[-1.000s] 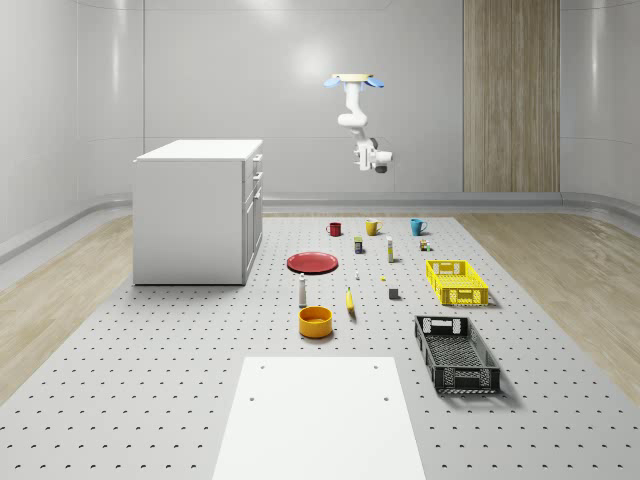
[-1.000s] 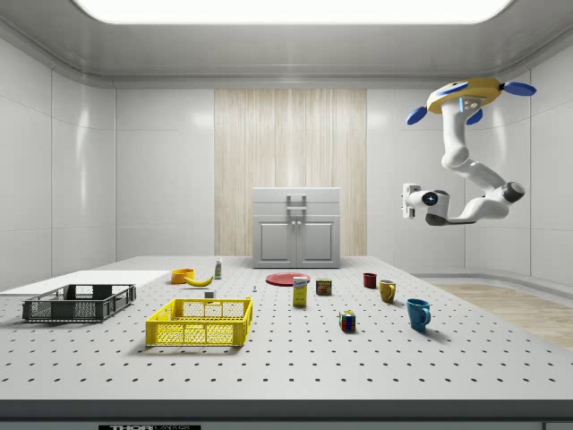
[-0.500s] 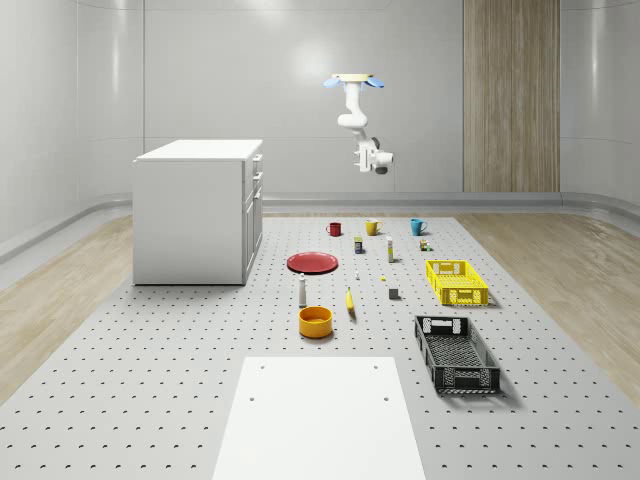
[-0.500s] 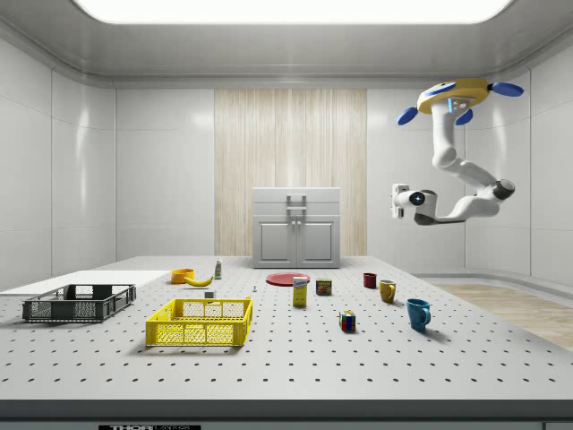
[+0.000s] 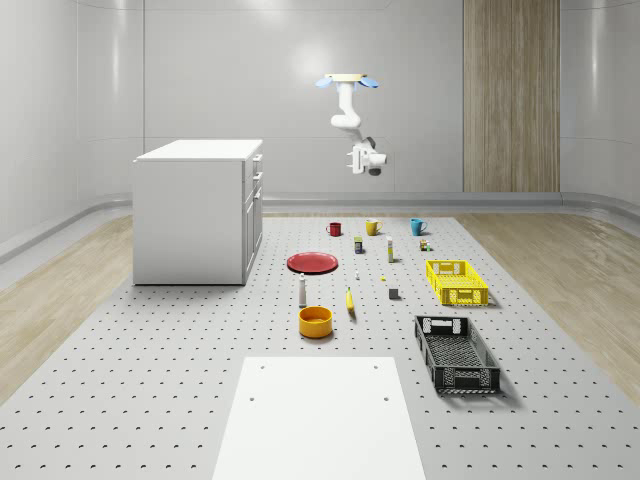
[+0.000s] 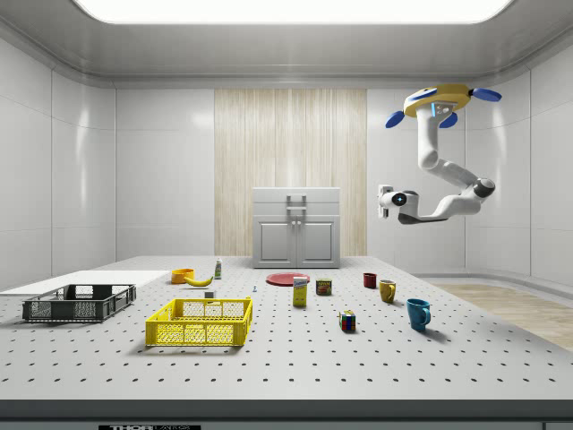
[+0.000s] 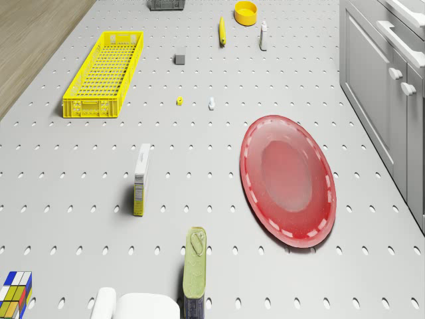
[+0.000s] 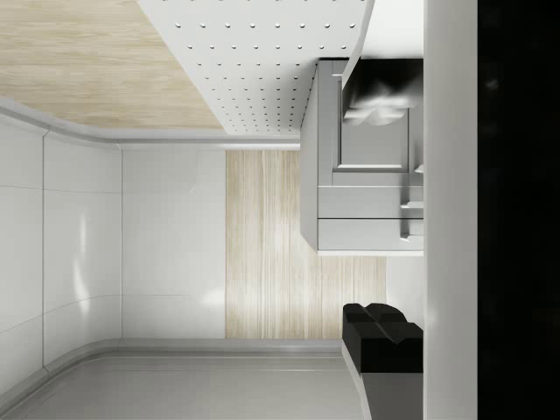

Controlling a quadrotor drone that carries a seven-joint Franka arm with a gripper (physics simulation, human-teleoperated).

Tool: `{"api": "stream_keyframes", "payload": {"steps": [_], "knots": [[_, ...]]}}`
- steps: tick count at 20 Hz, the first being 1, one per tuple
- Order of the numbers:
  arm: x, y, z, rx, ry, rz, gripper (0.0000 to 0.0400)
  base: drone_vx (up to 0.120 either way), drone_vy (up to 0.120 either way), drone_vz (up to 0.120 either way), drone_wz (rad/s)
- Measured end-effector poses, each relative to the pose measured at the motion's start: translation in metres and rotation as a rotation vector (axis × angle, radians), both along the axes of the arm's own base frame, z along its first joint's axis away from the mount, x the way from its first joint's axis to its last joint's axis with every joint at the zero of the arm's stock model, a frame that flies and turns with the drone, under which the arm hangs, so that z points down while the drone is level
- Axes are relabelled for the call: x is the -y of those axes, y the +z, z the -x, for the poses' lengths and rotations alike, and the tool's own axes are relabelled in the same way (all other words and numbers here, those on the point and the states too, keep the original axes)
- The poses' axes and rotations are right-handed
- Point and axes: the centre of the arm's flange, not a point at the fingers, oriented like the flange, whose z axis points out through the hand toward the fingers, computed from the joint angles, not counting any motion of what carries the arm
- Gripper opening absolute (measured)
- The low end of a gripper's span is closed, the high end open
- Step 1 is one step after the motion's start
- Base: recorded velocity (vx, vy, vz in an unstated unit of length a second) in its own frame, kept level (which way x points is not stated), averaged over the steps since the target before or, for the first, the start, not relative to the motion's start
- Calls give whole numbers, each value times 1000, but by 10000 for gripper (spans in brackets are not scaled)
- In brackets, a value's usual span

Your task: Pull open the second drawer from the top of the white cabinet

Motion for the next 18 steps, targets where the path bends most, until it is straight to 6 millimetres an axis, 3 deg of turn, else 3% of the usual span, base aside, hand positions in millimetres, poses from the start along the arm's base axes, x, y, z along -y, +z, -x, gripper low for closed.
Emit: {"api": "stream_keyframes", "payload": {"steps": [5, 8, 18], "knots": [[0, 0, 0, 0, 0, 0, 300, 120, -120, 0, 0], [0, 0, 0, 0, 0, 0, 300, 120, 0, 0, 0], [0, 0, 0, 0, 0, 0, 300, 120, -116, 0, 0]]}}
